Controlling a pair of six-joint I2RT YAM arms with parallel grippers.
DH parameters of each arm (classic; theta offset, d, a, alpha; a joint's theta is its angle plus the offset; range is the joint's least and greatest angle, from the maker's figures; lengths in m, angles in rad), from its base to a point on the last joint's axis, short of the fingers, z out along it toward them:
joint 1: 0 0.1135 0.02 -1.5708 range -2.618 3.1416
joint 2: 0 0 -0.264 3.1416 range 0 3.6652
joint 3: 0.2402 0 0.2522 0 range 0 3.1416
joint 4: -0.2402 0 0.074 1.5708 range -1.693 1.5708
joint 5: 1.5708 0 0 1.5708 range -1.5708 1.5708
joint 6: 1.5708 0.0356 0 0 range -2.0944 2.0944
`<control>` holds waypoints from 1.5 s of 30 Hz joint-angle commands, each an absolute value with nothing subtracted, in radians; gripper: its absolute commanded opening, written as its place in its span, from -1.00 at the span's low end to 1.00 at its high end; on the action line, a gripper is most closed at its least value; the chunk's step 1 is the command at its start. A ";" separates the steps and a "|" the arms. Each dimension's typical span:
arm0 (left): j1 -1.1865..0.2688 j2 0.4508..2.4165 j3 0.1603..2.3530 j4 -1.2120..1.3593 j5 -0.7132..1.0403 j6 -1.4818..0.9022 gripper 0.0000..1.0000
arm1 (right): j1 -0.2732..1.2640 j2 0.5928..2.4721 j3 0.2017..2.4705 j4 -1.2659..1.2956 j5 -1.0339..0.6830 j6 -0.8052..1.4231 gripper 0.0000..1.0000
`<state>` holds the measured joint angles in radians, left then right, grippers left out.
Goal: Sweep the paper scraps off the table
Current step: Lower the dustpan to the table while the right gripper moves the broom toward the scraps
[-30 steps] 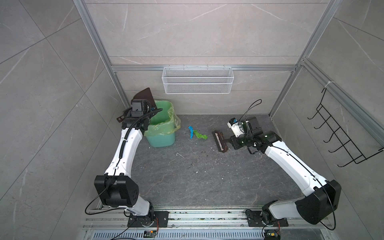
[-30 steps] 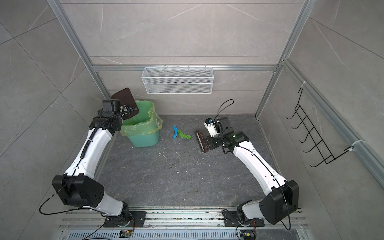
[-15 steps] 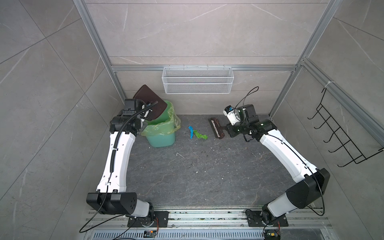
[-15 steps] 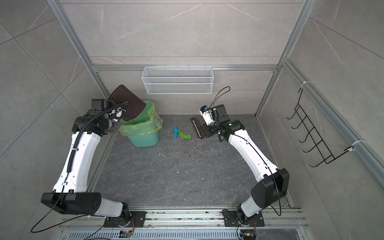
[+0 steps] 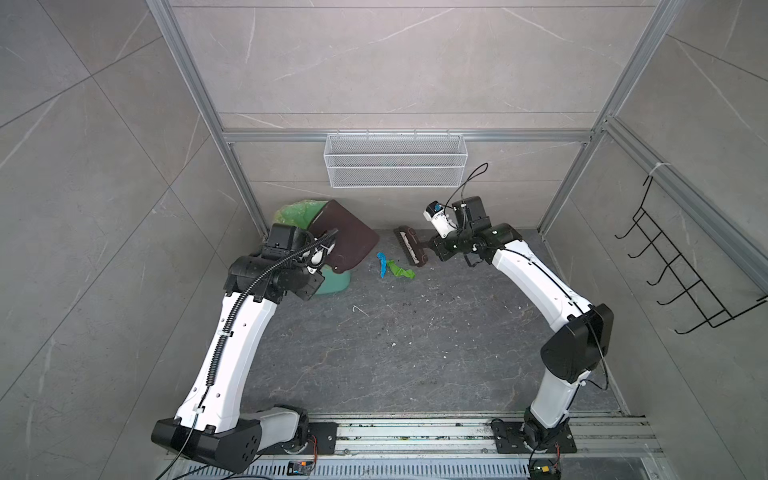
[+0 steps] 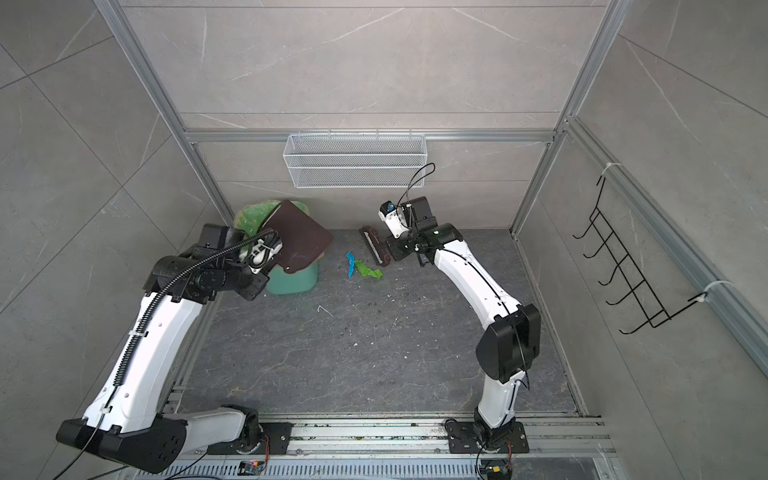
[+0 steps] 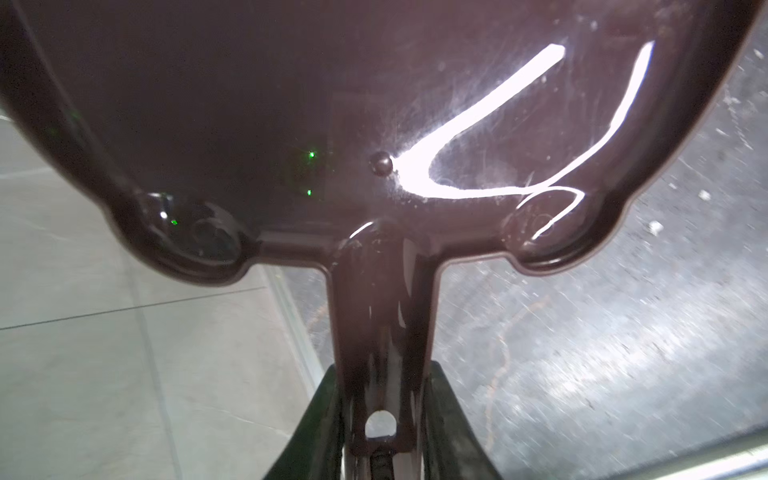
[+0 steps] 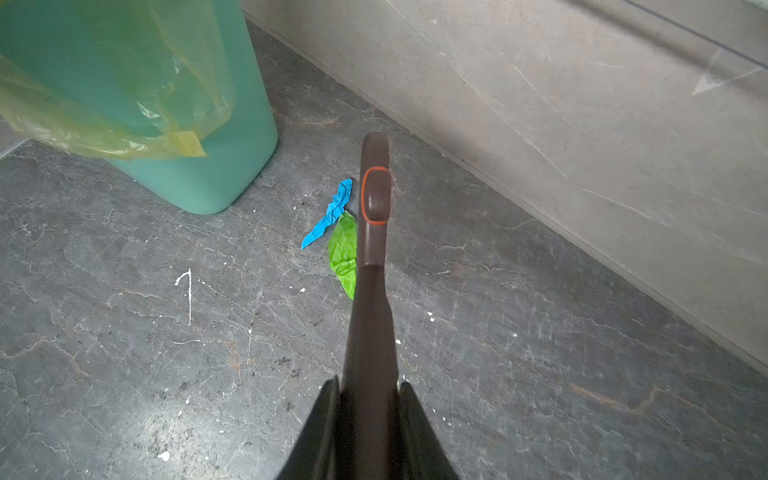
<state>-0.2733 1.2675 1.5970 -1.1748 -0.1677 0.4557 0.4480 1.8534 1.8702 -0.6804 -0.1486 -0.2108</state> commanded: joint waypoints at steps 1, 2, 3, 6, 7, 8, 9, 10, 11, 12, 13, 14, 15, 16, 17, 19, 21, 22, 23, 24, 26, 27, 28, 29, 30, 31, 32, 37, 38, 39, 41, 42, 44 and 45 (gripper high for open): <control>-0.314 1.218 1.547 -1.203 -0.119 0.373 -1.00 | 0.468 1.912 1.972 -0.625 -0.194 -0.207 -1.00; -0.332 1.208 1.524 -1.200 -0.112 0.363 -1.00 | 0.475 1.935 1.997 -0.619 -0.199 -0.195 -1.00; -0.354 1.198 1.496 -1.194 -0.112 0.356 -1.00 | 0.480 1.955 2.018 -0.610 -0.204 -0.182 -1.00; -0.409 1.188 1.430 -1.186 -0.132 0.341 -1.00 | 0.494 2.013 2.069 -0.571 -0.229 -0.135 -1.00; -0.422 1.190 1.414 -1.187 -0.141 0.334 -1.00 | 0.498 2.032 2.082 -0.555 -0.236 -0.119 -1.00; -0.430 1.192 1.401 -1.188 -0.148 0.327 -1.00 | 0.501 2.051 2.091 -0.542 -0.237 -0.106 -1.00; -0.439 1.195 1.387 -1.188 -0.154 0.319 -1.00 | 0.506 2.075 2.109 -0.534 -0.230 -0.091 -1.00; -0.448 1.199 1.376 -1.191 -0.154 0.308 -1.00 | 0.511 2.099 2.128 -0.534 -0.220 -0.080 -1.00; -0.456 1.201 1.366 -1.192 -0.153 0.300 -1.00 | 0.514 2.122 2.146 -0.540 -0.212 -0.075 -1.00; -0.465 1.200 1.352 -1.191 -0.152 0.289 -1.00 | 0.519 2.145 2.164 -0.549 -0.203 -0.073 -1.00; -0.471 1.200 1.340 -1.190 -0.152 0.282 -1.00 | 0.522 2.164 2.177 -0.560 -0.193 -0.072 -1.00; -0.478 1.199 1.327 -1.190 -0.154 0.274 -1.00 | 0.526 2.186 2.193 -0.574 -0.179 -0.071 -1.00; -0.484 1.198 1.314 -1.189 -0.156 0.269 -1.00 | 0.527 2.201 2.205 -0.591 -0.165 -0.070 -1.00; -0.488 1.199 1.304 -1.189 -0.163 0.264 -1.00 | 0.527 2.210 2.211 -0.605 -0.154 -0.070 -1.00; -0.493 1.201 1.295 -1.190 -0.171 0.258 -1.00 | 0.528 2.215 2.211 -0.619 -0.143 -0.070 -1.00; -0.498 1.205 1.276 -1.190 -0.183 0.250 -1.00 | 0.528 2.205 2.194 -0.646 -0.123 -0.070 -1.00; -0.501 1.212 1.259 -1.189 -0.193 0.243 -1.00 | 0.528 2.168 2.136 -0.649 -0.113 -0.073 -1.00; -0.501 1.217 1.250 -1.184 -0.196 0.240 -1.00 | 0.528 2.137 2.087 -0.635 -0.109 -0.073 -1.00; -0.501 1.223 1.242 -1.179 -0.199 0.238 -1.00 | 0.528 2.102 2.034 -0.620 -0.103 -0.073 -1.00; -0.501 1.230 1.233 -1.170 -0.203 0.237 -1.00 | 0.528 2.072 1.985 -0.610 -0.099 -0.072 -1.00; -0.501 1.250 1.220 -1.152 -0.211 0.235 -1.00 | 0.527 1.997 1.883 -0.596 -0.096 -0.073 -1.00; -0.501 1.260 1.214 -1.146 -0.212 0.234 -1.00 | 0.528 1.966 1.837 -0.595 -0.095 -0.073 -1.00; -0.502 1.273 1.209 -1.136 -0.215 0.234 -1.00 | 0.528 1.927 1.787 -0.595 -0.093 -0.073 -1.00; -0.501 1.287 1.203 -1.126 -0.217 0.235 -1.00 | 0.527 1.888 1.739 -0.597 -0.093 -0.072 -1.00; -0.501 1.300 1.199 -1.119 -0.217 0.235 -1.00 | 0.528 1.855 1.693 -0.598 -0.093 -0.071 -1.00; -0.501 1.313 1.194 -1.110 -0.216 0.235 -1.00 | 0.528 1.814 1.644 -0.599 -0.092 -0.072 -1.00; -0.501 1.324 1.189 -1.096 -0.215 0.236 -1.00 | 0.528 1.776 1.603 -0.608 -0.095 -0.073 -1.00; -0.502 1.374 1.172 -1.040 -0.193 0.245 -1.00 | 0.528 1.624 1.481 -0.707 -0.188 -0.087 -1.00; -0.502 1.384 1.170 -1.029 -0.184 0.248 -1.00 | 0.528 1.600 1.471 -0.734 -0.232 -0.096 -1.00; -0.503 1.395 1.170 -1.021 -0.178 0.249 -1.00 | 0.528 1.581 1.464 -0.755 -0.269 -0.104 -1.00; -0.503 1.422 1.171 -1.010 -0.173 0.256 -1.00 | 0.528 1.543 1.460 -0.803 -0.328 -0.120 -1.00; -0.503 1.435 1.173 -1.011 -0.174 0.260 -1.00 | 0.527 1.529 1.460 -0.820 -0.336 -0.127 -1.00; -0.506 1.464 1.177 -1.020 -0.187 0.274 -1.00 | 0.528 1.501 1.464 -0.842 -0.321 -0.133 -1.00; -0.507 1.477 1.178 -1.032 -0.193 0.282 -1.00 | 0.528 1.488 1.465 -0.847 -0.298 -0.133 -1.00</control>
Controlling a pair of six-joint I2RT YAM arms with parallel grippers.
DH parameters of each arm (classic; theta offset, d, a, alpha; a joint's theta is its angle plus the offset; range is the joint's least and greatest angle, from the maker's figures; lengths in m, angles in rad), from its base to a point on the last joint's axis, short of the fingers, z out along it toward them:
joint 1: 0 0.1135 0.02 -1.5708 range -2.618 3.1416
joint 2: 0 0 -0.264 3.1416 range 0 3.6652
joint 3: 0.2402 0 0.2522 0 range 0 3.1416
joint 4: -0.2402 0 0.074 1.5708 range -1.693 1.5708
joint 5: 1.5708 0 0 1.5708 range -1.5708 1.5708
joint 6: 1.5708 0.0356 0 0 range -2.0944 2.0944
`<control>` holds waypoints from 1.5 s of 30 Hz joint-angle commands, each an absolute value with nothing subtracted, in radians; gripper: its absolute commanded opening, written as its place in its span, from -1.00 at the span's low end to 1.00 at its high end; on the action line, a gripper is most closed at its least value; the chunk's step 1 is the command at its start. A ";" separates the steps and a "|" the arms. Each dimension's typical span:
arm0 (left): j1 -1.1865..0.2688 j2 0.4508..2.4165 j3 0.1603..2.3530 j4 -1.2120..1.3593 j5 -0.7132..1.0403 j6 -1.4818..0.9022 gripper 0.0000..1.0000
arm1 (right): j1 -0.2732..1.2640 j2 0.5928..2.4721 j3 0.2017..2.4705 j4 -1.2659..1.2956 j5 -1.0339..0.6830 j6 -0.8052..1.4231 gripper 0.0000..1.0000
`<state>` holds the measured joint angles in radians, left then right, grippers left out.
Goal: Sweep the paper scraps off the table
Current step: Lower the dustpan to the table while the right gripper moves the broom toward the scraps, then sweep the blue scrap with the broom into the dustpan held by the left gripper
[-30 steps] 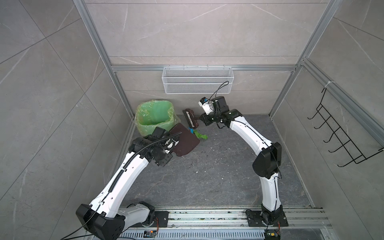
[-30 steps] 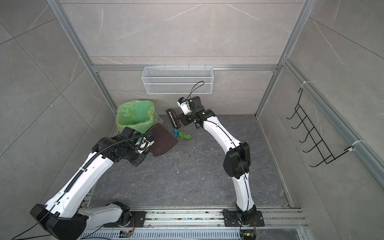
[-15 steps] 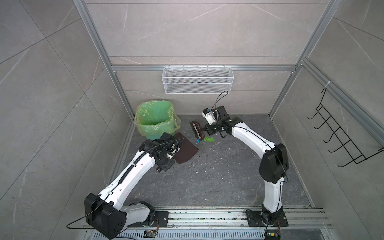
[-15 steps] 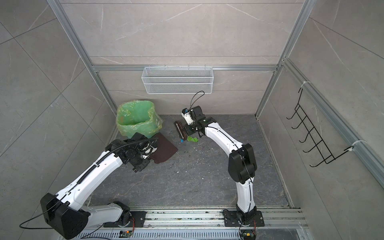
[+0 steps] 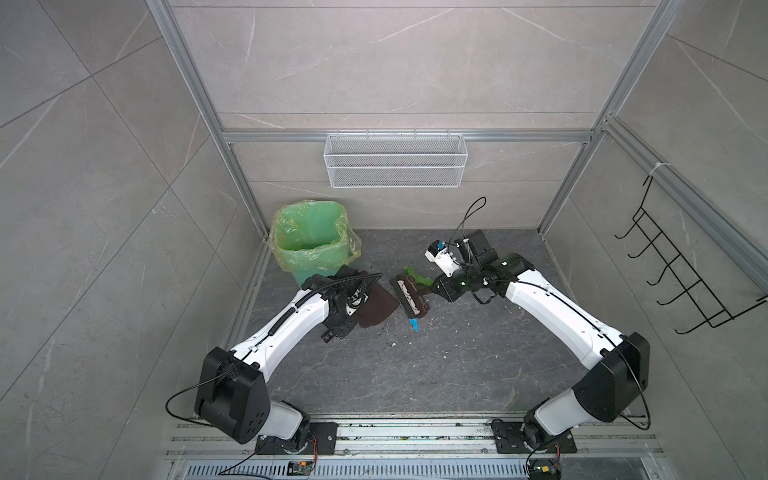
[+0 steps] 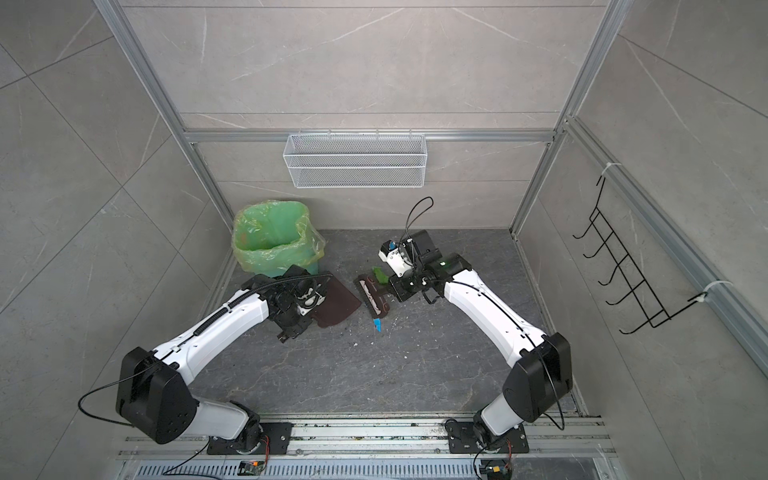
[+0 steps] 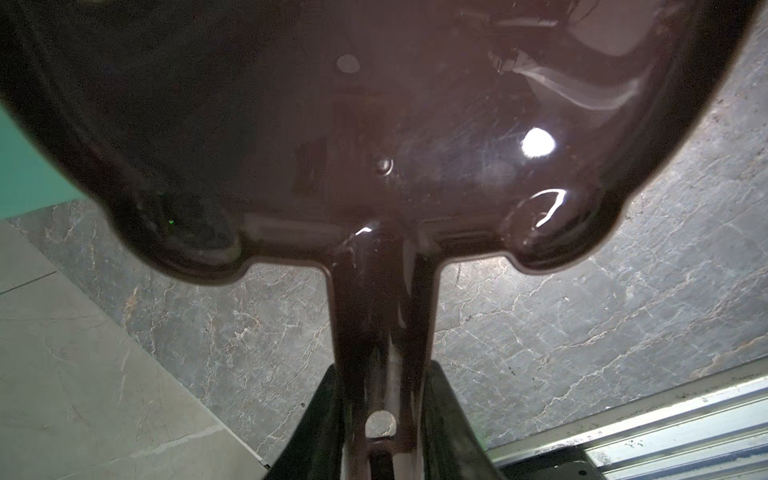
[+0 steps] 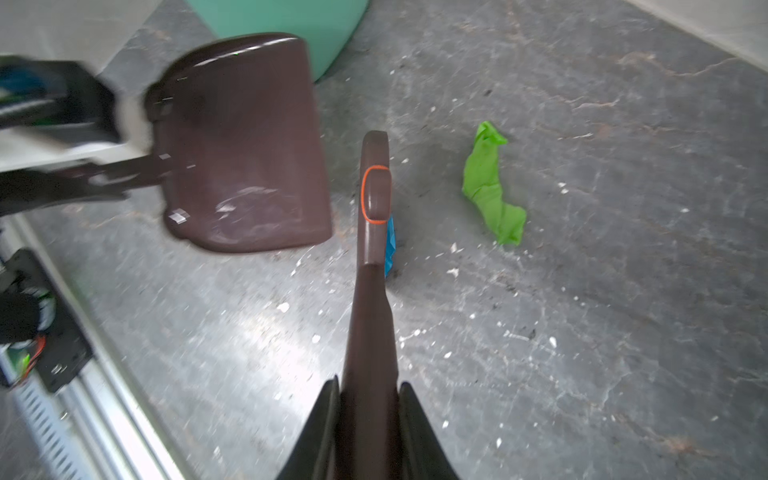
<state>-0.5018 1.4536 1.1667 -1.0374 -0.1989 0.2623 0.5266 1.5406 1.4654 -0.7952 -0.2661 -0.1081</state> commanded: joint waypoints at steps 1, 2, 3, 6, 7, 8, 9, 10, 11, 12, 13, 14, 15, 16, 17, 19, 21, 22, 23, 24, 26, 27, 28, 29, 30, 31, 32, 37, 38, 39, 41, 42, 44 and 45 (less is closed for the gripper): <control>-0.508 1.487 1.178 -1.044 -0.204 0.292 -1.00 | 0.528 1.474 1.469 -0.851 -0.272 -0.133 -1.00; -0.508 1.494 1.178 -1.055 -0.216 0.299 -1.00 | 0.528 1.463 1.472 -0.849 -0.252 -0.131 -1.00; -0.507 1.501 1.179 -1.070 -0.231 0.308 -1.00 | 0.528 1.451 1.475 -0.844 -0.230 -0.126 -1.00; -0.507 1.515 1.191 -1.106 -0.241 0.325 -1.00 | 0.528 1.421 1.470 -0.809 -0.197 -0.107 -1.00; -0.507 1.516 1.193 -1.113 -0.230 0.330 -1.00 | 0.528 1.416 1.469 -0.796 -0.186 -0.098 -1.00; -0.509 1.515 1.195 -1.117 -0.218 0.333 -1.00 | 0.528 1.414 1.466 -0.787 -0.174 -0.093 -1.00; -0.511 1.513 1.192 -1.122 -0.203 0.336 -1.00 | 0.527 1.415 1.465 -0.782 -0.155 -0.086 -1.00; -0.514 1.511 1.188 -1.129 -0.193 0.341 -1.00 | 0.528 1.418 1.469 -0.779 -0.134 -0.080 -1.00; -0.514 1.509 1.186 -1.140 -0.187 0.347 -1.00 | 0.528 1.423 1.473 -0.783 -0.108 -0.077 -1.00; -0.515 1.507 1.184 -1.157 -0.183 0.355 -1.00 | 0.527 1.430 1.479 -0.791 -0.096 -0.076 -1.00; -0.515 1.508 1.180 -1.175 -0.178 0.365 -1.00 | 0.528 1.437 1.486 -0.804 -0.081 -0.078 -1.00; -0.517 1.505 1.171 -1.179 -0.177 0.374 -1.00 | 0.528 1.442 1.493 -0.814 -0.071 -0.080 -1.00; -0.524 1.502 1.164 -1.179 -0.178 0.380 -1.00 | 0.528 1.450 1.500 -0.829 -0.065 -0.081 -1.00; -0.527 1.500 1.161 -1.180 -0.163 0.385 -1.00 | 0.528 1.459 1.509 -0.846 -0.061 -0.084 -1.00; -0.528 1.501 1.163 -1.183 -0.142 0.389 -1.00 | 0.529 1.467 1.519 -0.863 -0.055 -0.087 -1.00; -0.533 1.511 1.167 -1.193 -0.126 0.392 -1.00 | 0.535 1.481 1.537 -0.905 -0.044 -0.096 -1.00; -0.535 1.530 1.167 -1.200 -0.146 0.395 -1.00 | 0.546 1.493 1.554 -0.949 -0.025 -0.109 -1.00; -0.535 1.544 1.170 -1.204 -0.157 0.395 -1.00 | 0.555 1.503 1.567 -0.975 -0.007 -0.115 -1.00; -0.535 1.558 1.174 -1.208 -0.160 0.396 -1.00 | 0.562 1.512 1.578 -0.999 0.009 -0.118 -1.00; -0.537 1.573 1.178 -1.213 -0.160 0.394 -1.00 | 0.572 1.521 1.593 -1.023 0.032 -0.118 -1.00; -0.540 1.601 1.186 -1.218 -0.154 0.394 -1.00 | 0.586 1.543 1.624 -1.082 0.068 -0.096 -1.00; -0.541 1.615 1.186 -1.221 -0.155 0.392 -1.00 | 0.593 1.553 1.638 -1.110 0.073 -0.085 -1.00; -0.541 1.628 1.186 -1.222 -0.154 0.391 -1.00 | 0.600 1.558 1.643 -1.132 0.081 -0.078 -1.00; -0.541 1.639 1.185 -1.224 -0.156 0.391 -1.00 | 0.610 1.561 1.647 -1.145 0.092 -0.072 -1.00; -0.541 1.652 1.182 -1.225 -0.160 0.391 -1.00 | 0.621 1.564 1.650 -1.159 0.107 -0.066 -1.00; -0.541 1.661 1.180 -1.227 -0.163 0.391 -1.00 | 0.629 1.567 1.657 -1.174 0.122 -0.061 -1.00; -0.541 1.668 1.180 -1.226 -0.167 0.392 -1.00 | 0.635 1.572 1.664 -1.185 0.133 -0.058 -1.00; -0.544 1.685 1.180 -1.223 -0.160 0.397 -1.00 | 0.653 1.626 1.716 -1.235 0.168 -0.051 -1.00; -0.545 1.687 1.180 -1.223 -0.157 0.399 -1.00 | 0.655 1.642 1.724 -1.238 0.165 -0.051 -1.00; -0.546 1.690 1.179 -1.223 -0.155 0.400 -1.00 | 0.657 1.658 1.731 -1.238 0.159 -0.051 -1.00; -0.546 1.686 1.171 -1.220 -0.145 0.405 -1.00 | 0.664 1.690 1.740 -1.233 0.136 -0.049 -1.00; -0.548 1.680 1.163 -1.215 -0.139 0.410 -1.00 | 0.667 1.704 1.744 -1.228 0.115 -0.048 -1.00; -0.548 1.664 1.146 -1.196 -0.124 0.420 -1.00 | 0.672 1.726 1.748 -1.212 0.071 -0.046 -1.00; -0.548 1.655 1.139 -1.187 -0.117 0.424 -1.00 | 0.674 1.735 1.750 -1.204 0.044 -0.045 -1.00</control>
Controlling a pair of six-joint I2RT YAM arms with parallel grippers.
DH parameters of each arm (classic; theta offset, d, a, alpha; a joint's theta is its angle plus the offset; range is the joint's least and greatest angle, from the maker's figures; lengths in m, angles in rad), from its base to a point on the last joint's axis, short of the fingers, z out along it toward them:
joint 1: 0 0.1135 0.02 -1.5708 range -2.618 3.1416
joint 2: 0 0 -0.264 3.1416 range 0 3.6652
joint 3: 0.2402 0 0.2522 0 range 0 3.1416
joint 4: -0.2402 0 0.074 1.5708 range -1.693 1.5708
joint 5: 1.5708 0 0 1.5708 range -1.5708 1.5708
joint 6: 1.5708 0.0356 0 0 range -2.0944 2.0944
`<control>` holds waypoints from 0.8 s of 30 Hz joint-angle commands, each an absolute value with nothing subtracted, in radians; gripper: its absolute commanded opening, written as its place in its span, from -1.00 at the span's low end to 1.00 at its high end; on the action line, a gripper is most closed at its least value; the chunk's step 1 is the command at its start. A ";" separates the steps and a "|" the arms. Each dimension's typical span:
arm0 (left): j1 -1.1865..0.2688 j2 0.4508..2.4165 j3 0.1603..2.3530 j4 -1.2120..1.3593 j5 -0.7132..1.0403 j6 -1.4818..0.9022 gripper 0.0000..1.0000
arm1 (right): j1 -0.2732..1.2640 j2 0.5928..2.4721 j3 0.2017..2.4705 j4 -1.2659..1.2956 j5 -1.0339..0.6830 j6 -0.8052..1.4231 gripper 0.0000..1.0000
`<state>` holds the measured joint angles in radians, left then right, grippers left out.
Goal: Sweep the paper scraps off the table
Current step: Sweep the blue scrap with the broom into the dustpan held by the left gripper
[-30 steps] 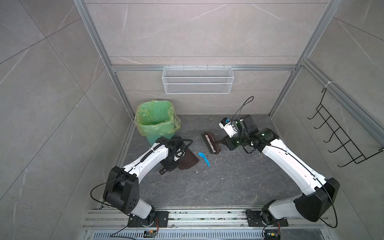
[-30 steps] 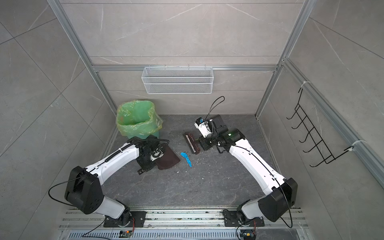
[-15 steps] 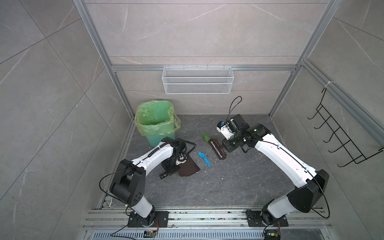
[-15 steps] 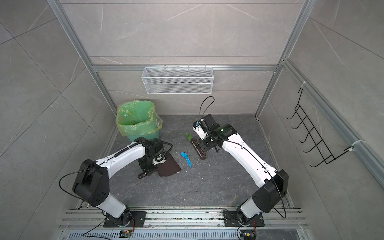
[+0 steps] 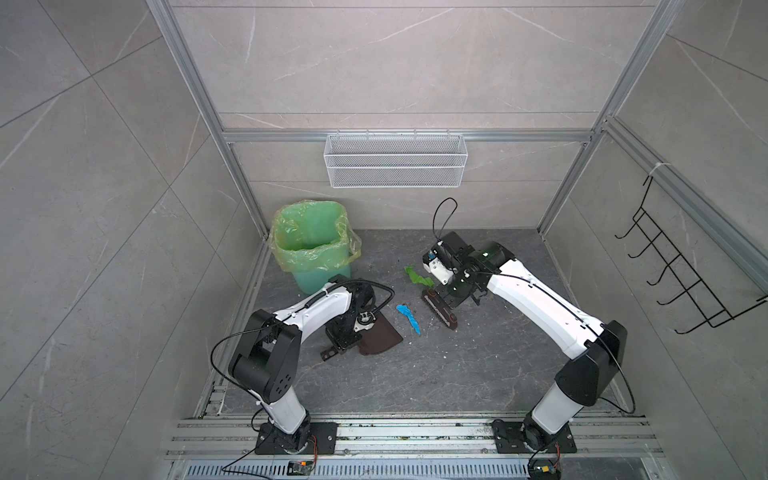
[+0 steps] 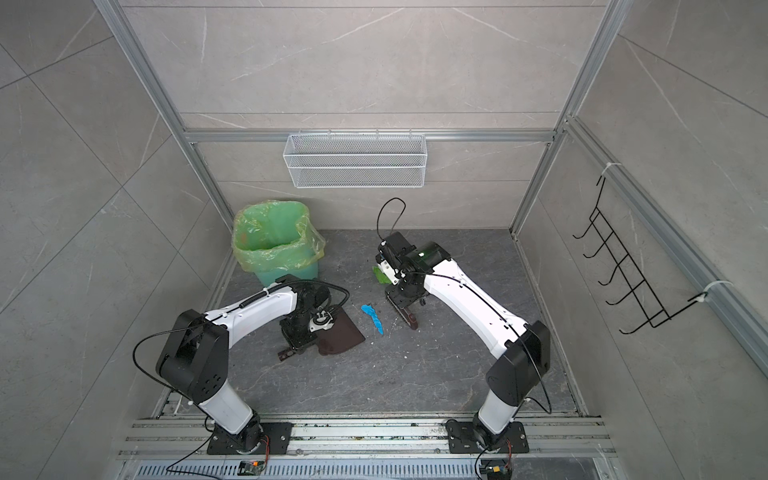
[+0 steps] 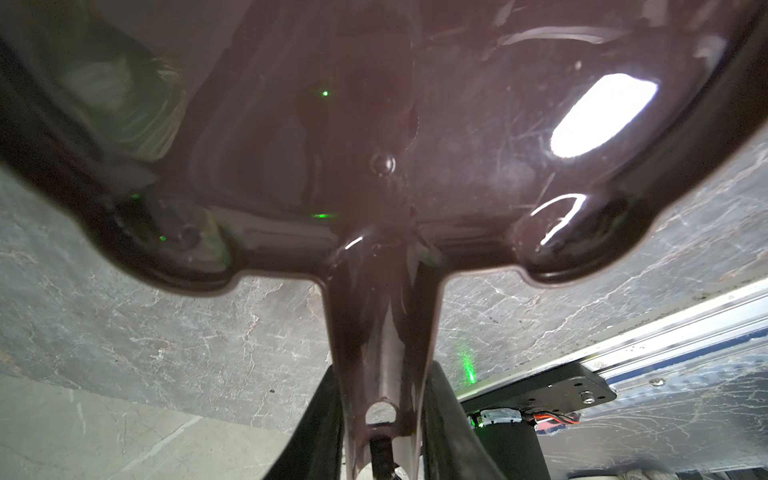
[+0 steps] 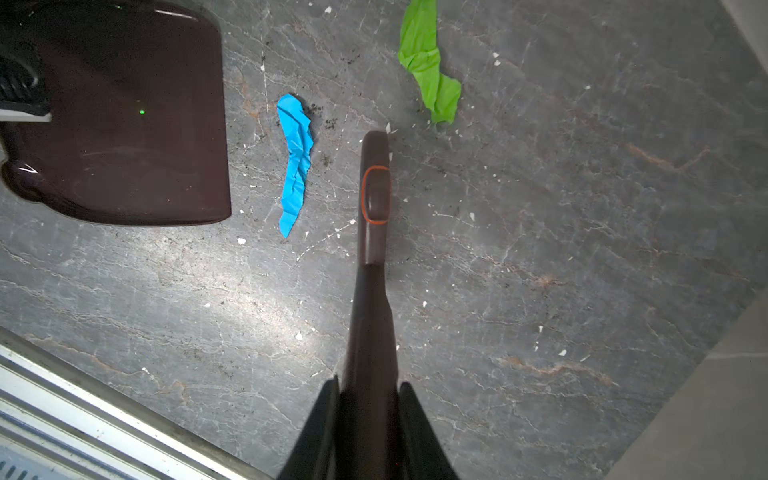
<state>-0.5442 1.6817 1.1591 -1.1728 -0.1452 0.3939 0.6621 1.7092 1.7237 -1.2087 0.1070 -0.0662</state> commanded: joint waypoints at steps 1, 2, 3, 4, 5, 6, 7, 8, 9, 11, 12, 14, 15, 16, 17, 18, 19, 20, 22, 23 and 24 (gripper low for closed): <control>-0.548 1.647 1.134 -1.181 -0.111 0.425 -1.00 | 0.675 1.743 1.753 -1.196 0.018 -0.042 -1.00; -0.548 1.643 1.129 -1.177 -0.107 0.425 -1.00 | 0.678 1.748 1.756 -1.191 0.001 -0.042 -1.00; -0.548 1.640 1.127 -1.172 -0.104 0.426 -1.00 | 0.679 1.751 1.755 -1.180 -0.022 -0.039 -1.00; -0.549 1.639 1.125 -1.170 -0.104 0.427 -1.00 | 0.680 1.756 1.755 -1.169 -0.042 -0.038 -1.00; -0.549 1.640 1.125 -1.170 -0.105 0.429 -1.00 | 0.682 1.760 1.755 -1.162 -0.061 -0.035 -1.00; -0.549 1.642 1.126 -1.170 -0.109 0.428 -1.00 | 0.682 1.764 1.756 -1.153 -0.084 -0.035 -1.00; -0.549 1.644 1.127 -1.169 -0.112 0.428 -1.00 | 0.684 1.768 1.756 -1.147 -0.101 -0.031 -1.00; -0.549 1.647 1.129 -1.172 -0.112 0.428 -1.00 | 0.686 1.772 1.755 -1.140 -0.119 -0.028 -1.00; -0.549 1.652 1.129 -1.172 -0.112 0.428 -1.00 | 0.687 1.776 1.754 -1.134 -0.136 -0.025 -1.00; -0.549 1.656 1.130 -1.172 -0.114 0.428 -1.00 | 0.695 1.783 1.749 -1.122 -0.164 -0.019 -1.00; -0.549 1.660 1.130 -1.172 -0.115 0.428 -1.00 | 0.698 1.786 1.747 -1.119 -0.176 -0.018 -1.00; -0.548 1.664 1.129 -1.171 -0.118 0.428 -1.00 | 0.704 1.789 1.744 -1.114 -0.195 -0.016 -1.00; -0.549 1.668 1.129 -1.171 -0.120 0.428 -1.00 | 0.706 1.789 1.744 -1.113 -0.205 -0.014 -1.00; -0.549 1.670 1.130 -1.172 -0.120 0.428 -1.00 | 0.709 1.786 1.743 -1.111 -0.216 -0.014 -1.00; -0.548 1.671 1.131 -1.172 -0.121 0.427 -1.00 | 0.710 1.784 1.740 -1.108 -0.225 -0.012 -1.00; -0.549 1.673 1.131 -1.171 -0.121 0.427 -1.00 | 0.712 1.779 1.737 -1.102 -0.238 -0.010 -1.00; -0.549 1.674 1.131 -1.171 -0.120 0.427 -1.00 | 0.712 1.771 1.734 -1.094 -0.256 -0.007 -1.00; -0.549 1.674 1.131 -1.170 -0.120 0.427 -1.00 | 0.712 1.766 1.730 -1.086 -0.276 -0.006 -1.00; -0.549 1.675 1.132 -1.170 -0.121 0.425 -1.00 | 0.711 1.748 1.718 -1.057 -0.324 -0.001 -1.00; -0.548 1.676 1.132 -1.170 -0.121 0.425 -1.00 | 0.712 1.739 1.714 -1.044 -0.345 0.000 -1.00; -0.549 1.675 1.131 -1.170 -0.122 0.425 -1.00 | 0.712 1.730 1.708 -1.027 -0.365 0.001 -1.00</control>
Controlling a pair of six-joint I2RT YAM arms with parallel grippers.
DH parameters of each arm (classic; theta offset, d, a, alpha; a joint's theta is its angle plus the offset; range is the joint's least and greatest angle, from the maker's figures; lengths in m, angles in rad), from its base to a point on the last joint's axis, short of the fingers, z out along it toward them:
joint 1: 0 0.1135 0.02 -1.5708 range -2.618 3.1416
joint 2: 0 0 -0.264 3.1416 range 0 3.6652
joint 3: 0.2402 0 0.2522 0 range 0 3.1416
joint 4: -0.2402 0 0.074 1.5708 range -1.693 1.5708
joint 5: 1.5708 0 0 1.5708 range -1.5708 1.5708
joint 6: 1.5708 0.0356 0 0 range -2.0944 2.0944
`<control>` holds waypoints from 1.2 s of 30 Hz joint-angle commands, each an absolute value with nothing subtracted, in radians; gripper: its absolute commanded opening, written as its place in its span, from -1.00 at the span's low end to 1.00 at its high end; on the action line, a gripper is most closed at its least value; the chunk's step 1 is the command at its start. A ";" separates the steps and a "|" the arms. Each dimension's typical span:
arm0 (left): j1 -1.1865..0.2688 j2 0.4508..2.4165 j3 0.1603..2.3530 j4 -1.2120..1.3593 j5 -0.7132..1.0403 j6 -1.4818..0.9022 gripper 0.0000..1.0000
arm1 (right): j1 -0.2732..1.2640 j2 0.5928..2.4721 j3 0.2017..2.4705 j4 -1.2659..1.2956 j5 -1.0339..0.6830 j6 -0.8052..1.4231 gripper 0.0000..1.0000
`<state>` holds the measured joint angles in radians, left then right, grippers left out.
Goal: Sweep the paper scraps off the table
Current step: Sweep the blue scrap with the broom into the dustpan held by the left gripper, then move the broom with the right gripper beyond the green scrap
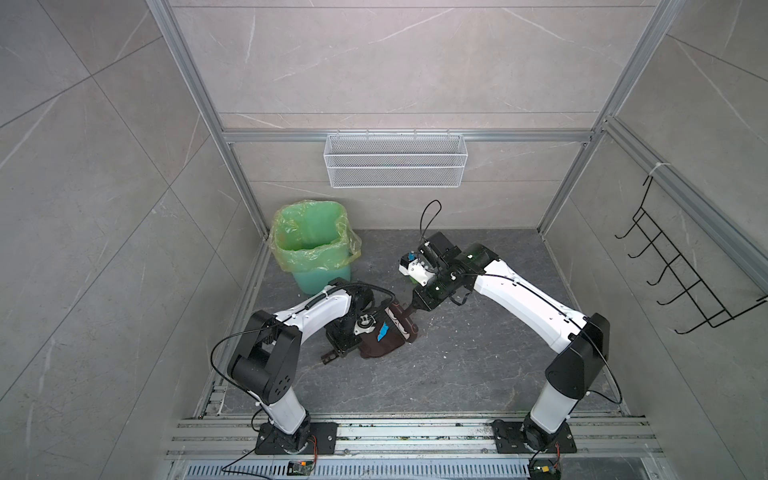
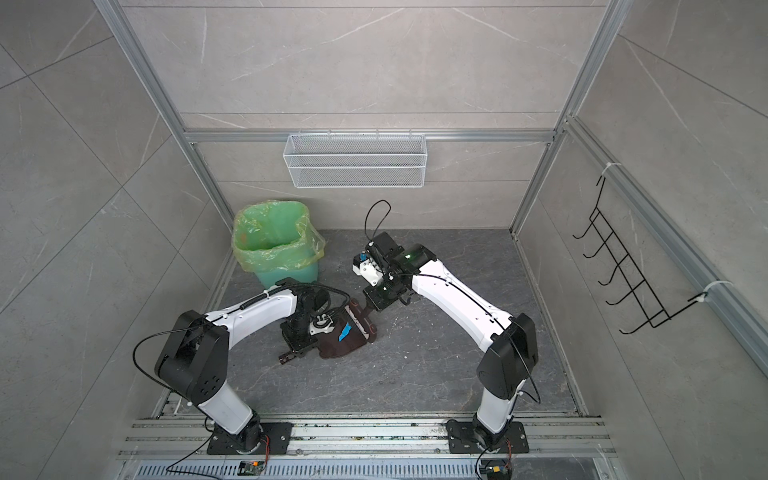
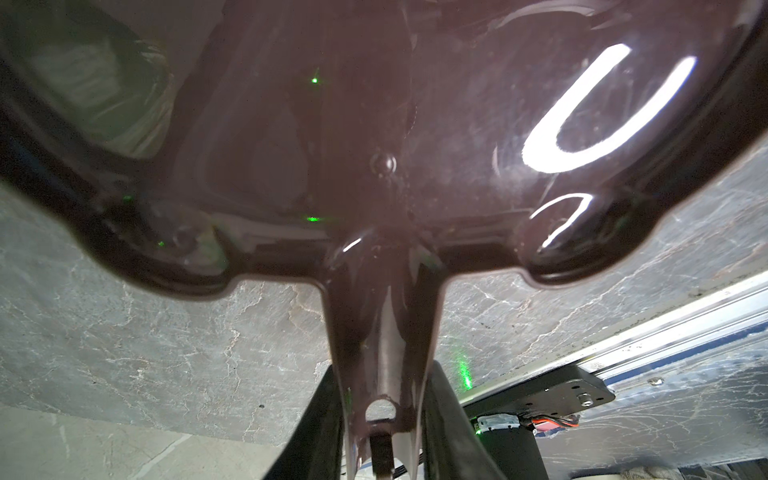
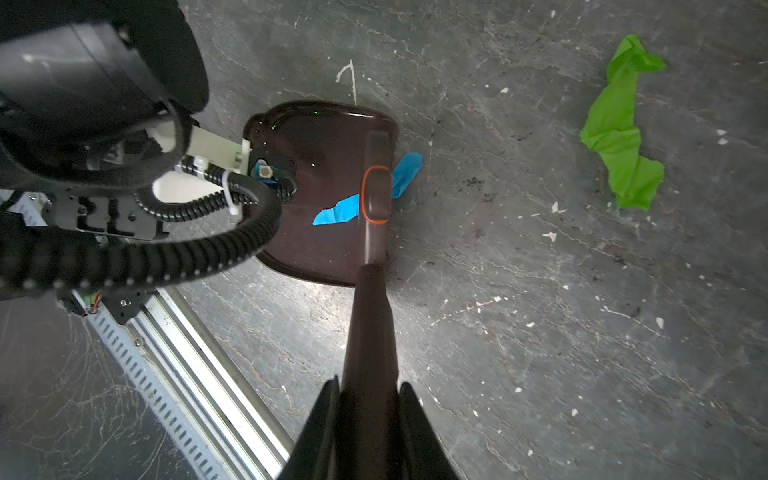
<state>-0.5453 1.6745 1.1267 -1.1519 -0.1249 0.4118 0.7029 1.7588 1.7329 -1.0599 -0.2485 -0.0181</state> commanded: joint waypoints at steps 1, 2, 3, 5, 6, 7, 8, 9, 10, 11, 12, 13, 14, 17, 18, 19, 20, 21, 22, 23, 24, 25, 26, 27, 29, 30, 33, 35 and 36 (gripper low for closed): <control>-0.549 1.675 1.131 -1.170 -0.124 0.425 -1.00 | 0.712 1.722 1.704 -1.014 -0.373 0.003 -1.00; -0.549 1.674 1.131 -1.170 -0.126 0.424 -1.00 | 0.712 1.716 1.705 -1.006 -0.372 0.004 -1.00; -0.548 1.673 1.131 -1.170 -0.127 0.423 -1.00 | 0.712 1.713 1.708 -1.005 -0.352 0.003 -1.00; -0.549 1.669 1.130 -1.170 -0.129 0.422 -1.00 | 0.710 1.706 1.722 -1.009 -0.273 0.003 -1.00; -0.549 1.666 1.129 -1.170 -0.130 0.420 -1.00 | 0.710 1.703 1.728 -1.011 -0.215 0.003 -1.00; -0.549 1.663 1.126 -1.170 -0.129 0.419 -1.00 | 0.709 1.700 1.735 -1.013 -0.172 -0.002 -1.00; -0.549 1.661 1.124 -1.170 -0.129 0.418 -1.00 | 0.707 1.698 1.745 -1.018 -0.117 -0.010 -1.00; -0.549 1.658 1.122 -1.169 -0.128 0.417 -1.00 | 0.705 1.698 1.759 -1.023 -0.067 -0.020 -1.00; -0.549 1.655 1.121 -1.169 -0.128 0.417 -1.00 | 0.703 1.697 1.769 -1.023 -0.025 -0.029 -1.00; -0.549 1.655 1.121 -1.169 -0.127 0.417 -1.00 | 0.701 1.697 1.782 -1.022 0.016 -0.039 -1.00; -0.549 1.654 1.123 -1.170 -0.127 0.416 -1.00 | 0.700 1.699 1.797 -1.019 0.065 -0.051 -1.00; -0.549 1.655 1.123 -1.170 -0.127 0.415 -1.00 | 0.698 1.704 1.813 -1.015 0.117 -0.064 -1.00; -0.549 1.656 1.124 -1.170 -0.127 0.414 -1.00 | 0.697 1.711 1.826 -1.009 0.159 -0.078 -1.00; -0.549 1.657 1.123 -1.169 -0.127 0.410 -1.00 | 0.693 1.744 1.859 -0.973 0.315 -0.135 -1.00; -0.549 1.658 1.121 -1.169 -0.126 0.410 -1.00 | 0.692 1.760 1.866 -0.957 0.366 -0.161 -1.00; -0.549 1.658 1.120 -1.169 -0.125 0.409 -1.00 | 0.690 1.777 1.871 -0.942 0.408 -0.184 -1.00; -0.549 1.657 1.119 -1.167 -0.125 0.408 -1.00 | 0.690 1.801 1.880 -0.927 0.456 -0.209 -1.00; -0.549 1.654 1.119 -1.167 -0.124 0.408 -1.00 | 0.690 1.822 1.891 -0.923 0.490 -0.227 -1.00; -0.549 1.652 1.116 -1.167 -0.125 0.409 -1.00 | 0.689 1.848 1.908 -0.920 0.512 -0.246 -1.00; -0.549 1.647 1.115 -1.166 -0.124 0.410 -1.00 | 0.687 1.870 1.923 -0.913 0.525 -0.266 -1.00; -0.549 1.643 1.112 -1.163 -0.124 0.410 -1.00 | 0.687 1.890 1.936 -0.906 0.538 -0.279 -1.00; -0.549 1.638 1.111 -1.163 -0.123 0.411 -1.00 | 0.687 1.913 1.948 -0.892 0.552 -0.298 -1.00; -0.549 1.636 1.111 -1.161 -0.123 0.411 -1.00 | 0.685 1.935 1.958 -0.879 0.561 -0.318 -1.00; -0.549 1.633 1.110 -1.161 -0.122 0.410 -1.00 | 0.686 1.952 1.972 -0.875 0.567 -0.331 -1.00; -0.549 1.630 1.110 -1.162 -0.121 0.410 -1.00 | 0.685 1.991 2.002 -0.871 0.576 -0.354 -1.00; -0.549 1.629 1.108 -1.162 -0.123 0.410 -1.00 | 0.686 2.012 2.030 -0.892 0.582 -0.357 -1.00; -0.549 1.620 1.105 -1.164 -0.123 0.408 -1.00 | 0.685 2.046 2.127 -1.007 0.516 -0.307 -1.00; -0.549 1.614 1.101 -1.161 -0.124 0.407 -1.00 | 0.689 2.026 2.133 -1.038 0.444 -0.271 -1.00; -0.549 1.612 1.101 -1.162 -0.126 0.407 -1.00 | 0.689 2.008 2.120 -1.046 0.409 -0.253 -1.00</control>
